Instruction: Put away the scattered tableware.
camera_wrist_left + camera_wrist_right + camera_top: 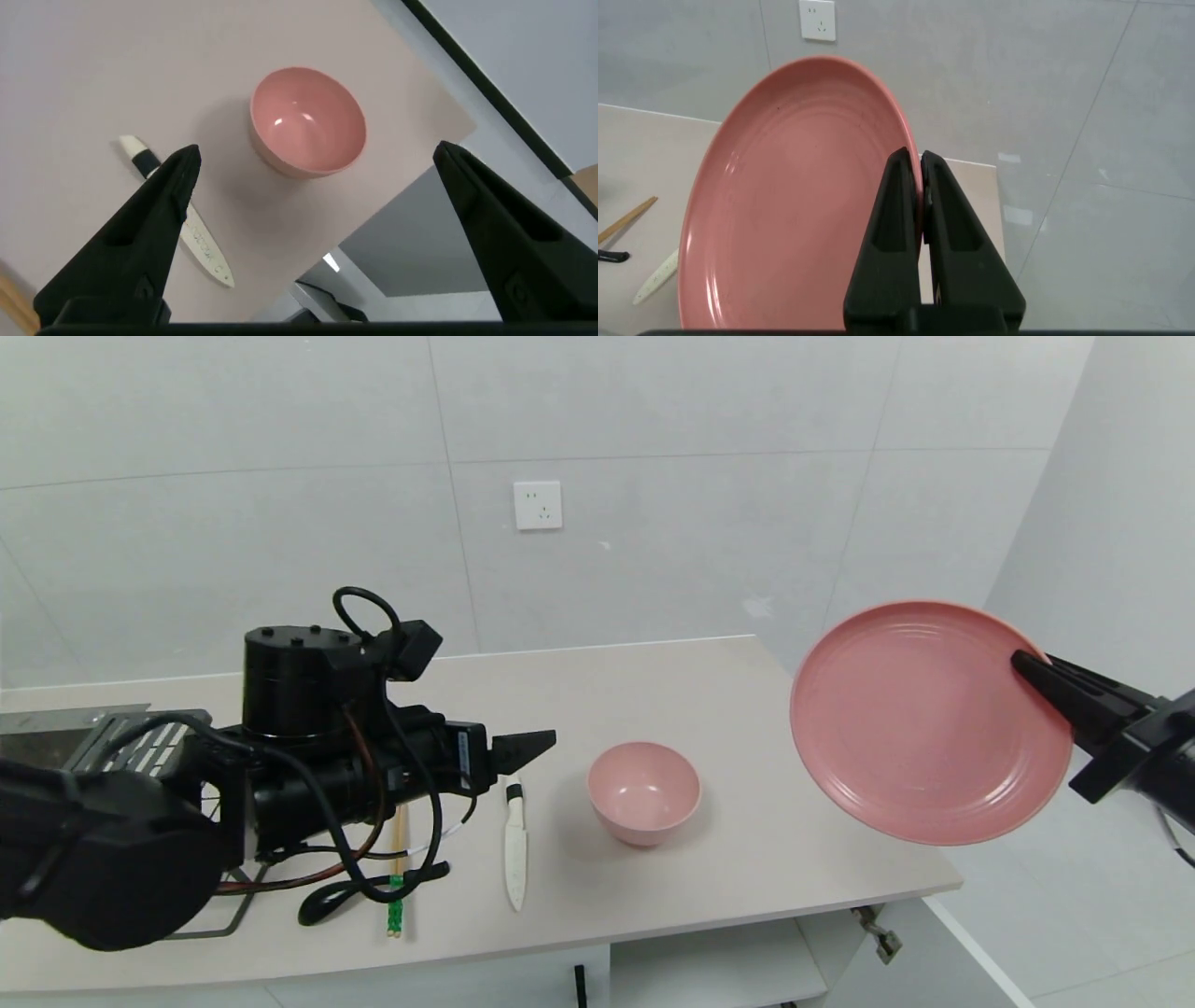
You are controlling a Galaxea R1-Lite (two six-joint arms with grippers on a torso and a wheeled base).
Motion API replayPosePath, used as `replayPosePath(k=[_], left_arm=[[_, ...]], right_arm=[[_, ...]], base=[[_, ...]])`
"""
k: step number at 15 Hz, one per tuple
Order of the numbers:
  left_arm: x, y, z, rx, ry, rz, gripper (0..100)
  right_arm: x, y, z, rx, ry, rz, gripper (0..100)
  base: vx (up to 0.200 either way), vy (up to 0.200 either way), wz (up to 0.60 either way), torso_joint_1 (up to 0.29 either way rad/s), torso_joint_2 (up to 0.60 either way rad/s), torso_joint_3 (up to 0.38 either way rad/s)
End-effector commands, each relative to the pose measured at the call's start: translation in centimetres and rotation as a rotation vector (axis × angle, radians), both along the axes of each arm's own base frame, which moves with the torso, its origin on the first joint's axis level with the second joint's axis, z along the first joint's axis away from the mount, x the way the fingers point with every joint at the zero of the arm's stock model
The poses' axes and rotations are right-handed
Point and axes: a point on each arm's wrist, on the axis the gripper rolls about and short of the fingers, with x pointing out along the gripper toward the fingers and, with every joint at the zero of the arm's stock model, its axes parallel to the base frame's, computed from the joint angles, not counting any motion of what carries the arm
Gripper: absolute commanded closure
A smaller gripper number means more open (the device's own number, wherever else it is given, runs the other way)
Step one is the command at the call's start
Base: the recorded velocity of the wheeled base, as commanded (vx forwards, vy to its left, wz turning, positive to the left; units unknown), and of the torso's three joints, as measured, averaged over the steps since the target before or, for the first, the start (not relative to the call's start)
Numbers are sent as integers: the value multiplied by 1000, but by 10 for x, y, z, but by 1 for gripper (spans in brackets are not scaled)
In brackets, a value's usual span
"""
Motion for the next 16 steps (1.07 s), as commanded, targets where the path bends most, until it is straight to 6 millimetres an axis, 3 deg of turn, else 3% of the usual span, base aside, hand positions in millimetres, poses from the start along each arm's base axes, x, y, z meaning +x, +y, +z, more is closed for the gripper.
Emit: replayPosePath(k=[1,9,16], left_arm=[[12,-8,-17,25,46,-4,0],[45,-30,-23,3,35,-36,0],[86,-50,-70,30,119,12,0]], right_arm=[[1,0,-1,-1,3,0,100],[1,0,-2,-5,9,-2,100],[1,0,-3,-6,12,-2,100]], base=[[0,0,0,0,0,0],[0,0,0,0,0,0],[0,0,0,0,0,0]])
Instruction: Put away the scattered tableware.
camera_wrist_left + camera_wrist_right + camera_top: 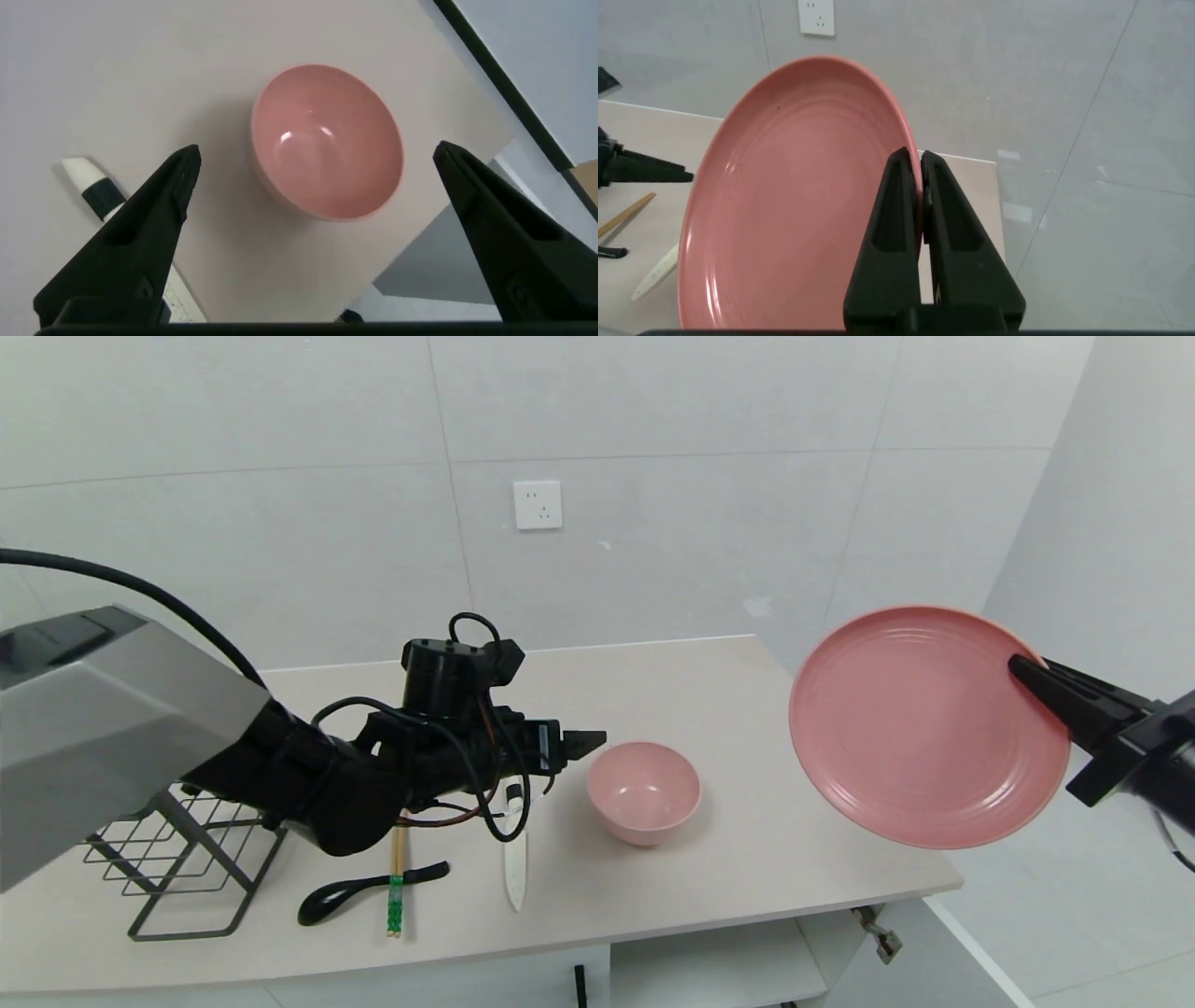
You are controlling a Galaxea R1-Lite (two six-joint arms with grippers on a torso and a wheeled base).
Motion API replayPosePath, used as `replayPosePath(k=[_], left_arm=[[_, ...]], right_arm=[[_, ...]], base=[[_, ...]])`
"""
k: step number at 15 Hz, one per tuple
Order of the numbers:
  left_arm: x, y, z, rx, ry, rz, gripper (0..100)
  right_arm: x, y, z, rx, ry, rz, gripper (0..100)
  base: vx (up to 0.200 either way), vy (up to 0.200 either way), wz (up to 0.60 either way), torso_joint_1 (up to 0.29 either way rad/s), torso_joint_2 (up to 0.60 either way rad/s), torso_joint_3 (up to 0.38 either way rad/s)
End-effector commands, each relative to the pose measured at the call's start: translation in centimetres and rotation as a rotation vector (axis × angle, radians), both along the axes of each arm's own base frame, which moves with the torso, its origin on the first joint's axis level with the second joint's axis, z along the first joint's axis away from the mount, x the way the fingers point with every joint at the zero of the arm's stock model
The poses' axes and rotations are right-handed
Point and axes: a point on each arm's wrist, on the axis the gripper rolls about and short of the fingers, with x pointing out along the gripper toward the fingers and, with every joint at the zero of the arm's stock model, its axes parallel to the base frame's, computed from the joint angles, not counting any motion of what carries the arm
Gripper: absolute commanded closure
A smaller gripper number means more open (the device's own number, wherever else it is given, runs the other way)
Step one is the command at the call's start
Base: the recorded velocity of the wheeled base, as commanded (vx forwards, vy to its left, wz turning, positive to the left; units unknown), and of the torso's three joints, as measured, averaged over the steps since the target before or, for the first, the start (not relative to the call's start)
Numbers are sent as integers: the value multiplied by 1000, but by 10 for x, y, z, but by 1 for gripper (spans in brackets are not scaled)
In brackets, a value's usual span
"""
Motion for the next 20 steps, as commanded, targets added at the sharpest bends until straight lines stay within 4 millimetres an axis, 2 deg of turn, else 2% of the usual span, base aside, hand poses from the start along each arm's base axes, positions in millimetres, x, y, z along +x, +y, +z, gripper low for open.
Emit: replayPosePath(k=[1,8,14,18,20], left_arm=[[12,-6,-23,25,37,14,0],[28,-18,-45,33,61,9,0],[39,-41,-75,54,91,-19,0],[44,-50,-80,55,83,-23,0],[45,-52,-89,67,94,-18,0]], right_arm=[[0,0,-1,-1,3,1,100],[1,0,-2,-3,10,1,100],[1,0,-3,-5,14,1,100],[1,0,-3,-6,11,2,100],[1,0,-3,-6,11,0,100]], base=[[0,0,0,0,0,0],[0,0,0,0,0,0],[0,0,0,0,0,0],[0,0,0,0,0,0],[0,0,0,0,0,0]])
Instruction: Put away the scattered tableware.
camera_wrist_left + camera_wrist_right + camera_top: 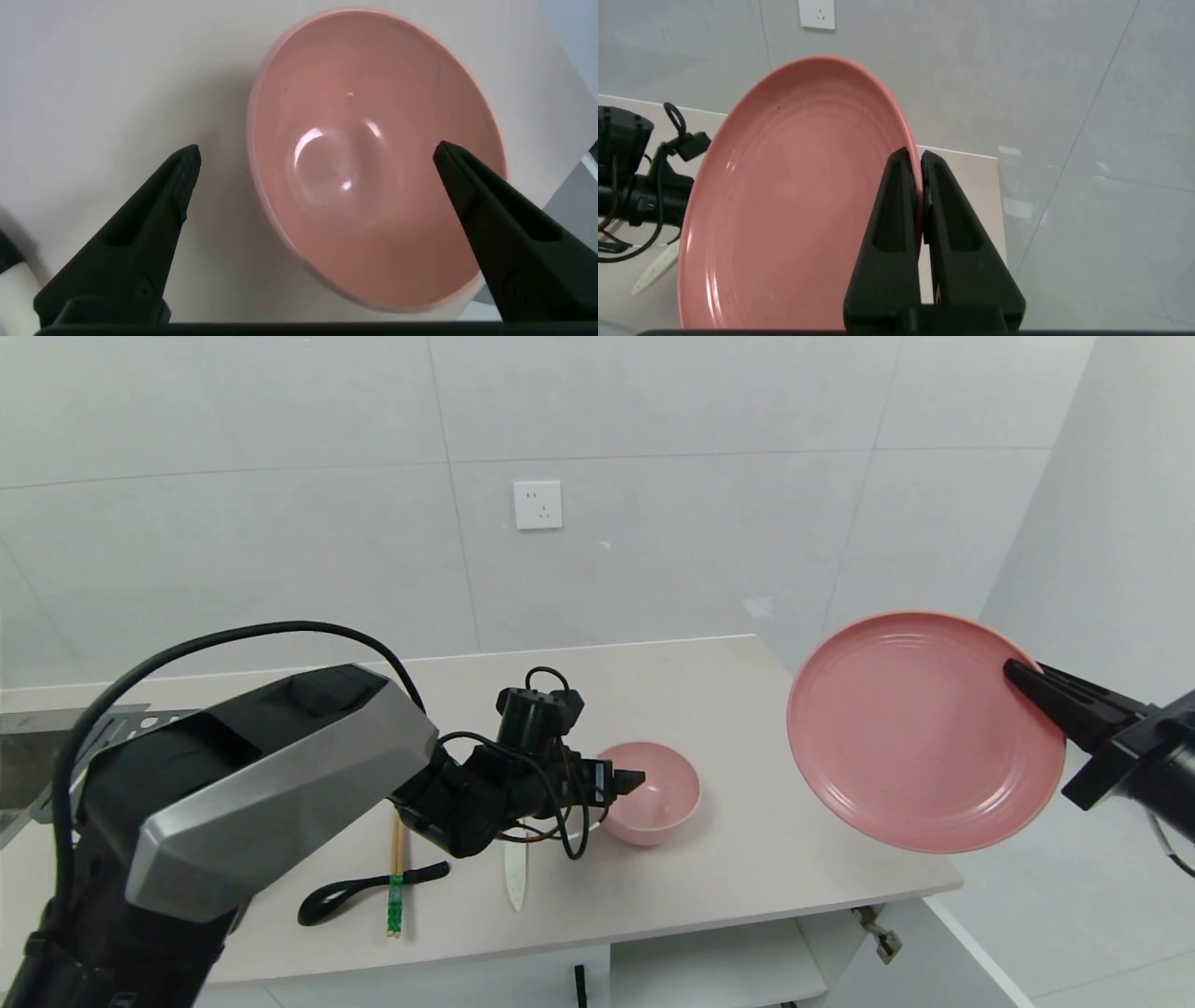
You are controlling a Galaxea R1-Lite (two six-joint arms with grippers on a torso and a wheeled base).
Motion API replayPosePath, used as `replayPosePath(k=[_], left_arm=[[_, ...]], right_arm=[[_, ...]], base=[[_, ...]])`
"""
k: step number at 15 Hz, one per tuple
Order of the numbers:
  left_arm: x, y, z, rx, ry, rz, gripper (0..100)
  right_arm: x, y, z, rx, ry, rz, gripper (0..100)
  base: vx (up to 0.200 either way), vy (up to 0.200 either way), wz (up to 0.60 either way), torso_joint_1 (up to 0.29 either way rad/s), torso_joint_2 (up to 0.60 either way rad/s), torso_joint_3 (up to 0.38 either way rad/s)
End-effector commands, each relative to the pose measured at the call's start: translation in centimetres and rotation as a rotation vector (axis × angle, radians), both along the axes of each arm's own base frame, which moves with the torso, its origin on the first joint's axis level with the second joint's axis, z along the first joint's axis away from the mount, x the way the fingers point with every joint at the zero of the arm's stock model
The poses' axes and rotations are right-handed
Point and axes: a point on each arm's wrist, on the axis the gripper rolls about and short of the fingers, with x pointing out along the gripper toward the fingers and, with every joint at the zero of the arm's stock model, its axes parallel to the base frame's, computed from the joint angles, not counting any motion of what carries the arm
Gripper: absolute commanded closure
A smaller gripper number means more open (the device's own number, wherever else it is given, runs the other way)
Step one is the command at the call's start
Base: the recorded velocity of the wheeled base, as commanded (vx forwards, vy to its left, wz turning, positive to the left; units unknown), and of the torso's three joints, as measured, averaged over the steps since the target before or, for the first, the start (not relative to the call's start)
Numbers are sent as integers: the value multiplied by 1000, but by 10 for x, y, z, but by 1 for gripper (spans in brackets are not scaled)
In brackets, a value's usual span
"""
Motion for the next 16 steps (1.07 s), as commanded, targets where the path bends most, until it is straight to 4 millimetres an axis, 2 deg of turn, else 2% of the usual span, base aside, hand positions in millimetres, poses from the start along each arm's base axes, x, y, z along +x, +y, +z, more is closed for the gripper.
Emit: replayPosePath(k=[1,9,15,16], left_arm=[[2,-2,-7,6,8,3,0],[2,-8,-19,23,28,-4,0],[3,-10,-19,55,53,8,0],[2,-12,-18,58,57,5,100]], right_arm=[[0,0,0,1,0,0,100],[0,0,0,1,0,0,100],[0,0,0,1,-2,0,100],[0,0,0,1,-2,0,100]], base=[[0,0,0,0,0,0],[0,0,0,0,0,0],[0,0,0,0,0,0],[0,0,0,0,0,0]])
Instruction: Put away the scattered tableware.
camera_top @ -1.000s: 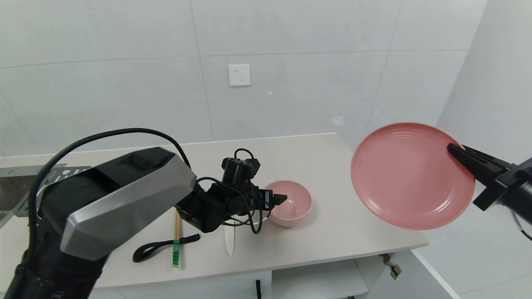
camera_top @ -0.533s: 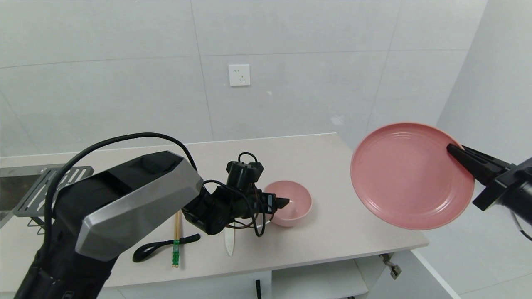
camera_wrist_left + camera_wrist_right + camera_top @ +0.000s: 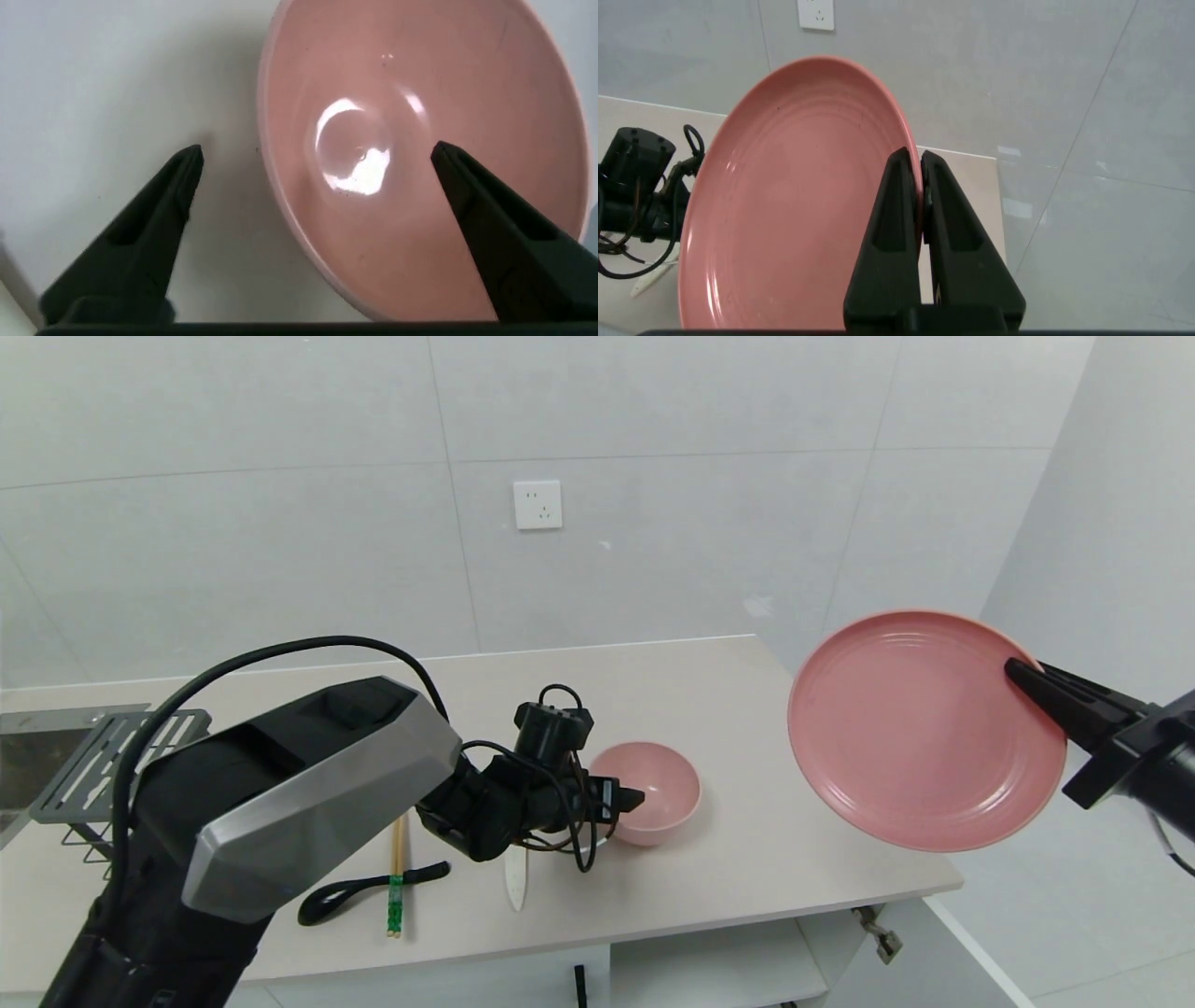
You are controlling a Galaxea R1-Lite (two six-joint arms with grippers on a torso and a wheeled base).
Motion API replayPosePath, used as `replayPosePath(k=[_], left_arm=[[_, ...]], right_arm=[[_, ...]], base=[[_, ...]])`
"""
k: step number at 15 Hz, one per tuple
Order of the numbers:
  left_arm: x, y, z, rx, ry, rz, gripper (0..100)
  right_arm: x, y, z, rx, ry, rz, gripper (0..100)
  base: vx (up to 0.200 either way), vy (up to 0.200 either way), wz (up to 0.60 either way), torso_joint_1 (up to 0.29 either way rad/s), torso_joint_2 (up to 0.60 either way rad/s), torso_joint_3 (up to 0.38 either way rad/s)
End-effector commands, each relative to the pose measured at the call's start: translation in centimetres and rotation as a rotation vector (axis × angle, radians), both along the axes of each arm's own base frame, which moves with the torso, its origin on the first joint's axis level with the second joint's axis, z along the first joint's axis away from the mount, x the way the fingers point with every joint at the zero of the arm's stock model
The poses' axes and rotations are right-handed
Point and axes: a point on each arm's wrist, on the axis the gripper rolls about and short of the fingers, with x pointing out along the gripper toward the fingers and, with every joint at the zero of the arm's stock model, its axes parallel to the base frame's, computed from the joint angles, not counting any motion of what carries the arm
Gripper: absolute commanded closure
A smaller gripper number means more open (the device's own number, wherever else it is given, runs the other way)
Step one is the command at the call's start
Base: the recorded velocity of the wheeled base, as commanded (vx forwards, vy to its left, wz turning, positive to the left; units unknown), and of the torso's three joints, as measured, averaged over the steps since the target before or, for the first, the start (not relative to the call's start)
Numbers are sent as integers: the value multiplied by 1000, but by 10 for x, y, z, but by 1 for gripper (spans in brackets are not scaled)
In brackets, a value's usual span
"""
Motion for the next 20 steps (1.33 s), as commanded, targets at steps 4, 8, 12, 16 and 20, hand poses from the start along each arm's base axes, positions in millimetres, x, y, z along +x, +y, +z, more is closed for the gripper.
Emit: replayPosePath(k=[4,8,12,16,20], left_arm=[[-1,-1,2,7,-3,4,100],[-1,0,11,7,-38,21,100],[-6,1,38,-3,-91,11,100],[-31,17,71,10,-132,4,100],[-61,44,95,24,-139,8,100]], right_arm=[[0,0,0,0,-1,1,100],[0,0,0,0,-1,1,100],[0,0,0,0,-1,1,100],[0,0,0,0,0,1,100],[0,0,0,-2,0,1,100]], base=[[0,0,0,0,0,0],[0,0,0,0,0,0],[0,0,0,0,0,0],[0,0,0,0,0,0],[0,0,0,0,0,0]])
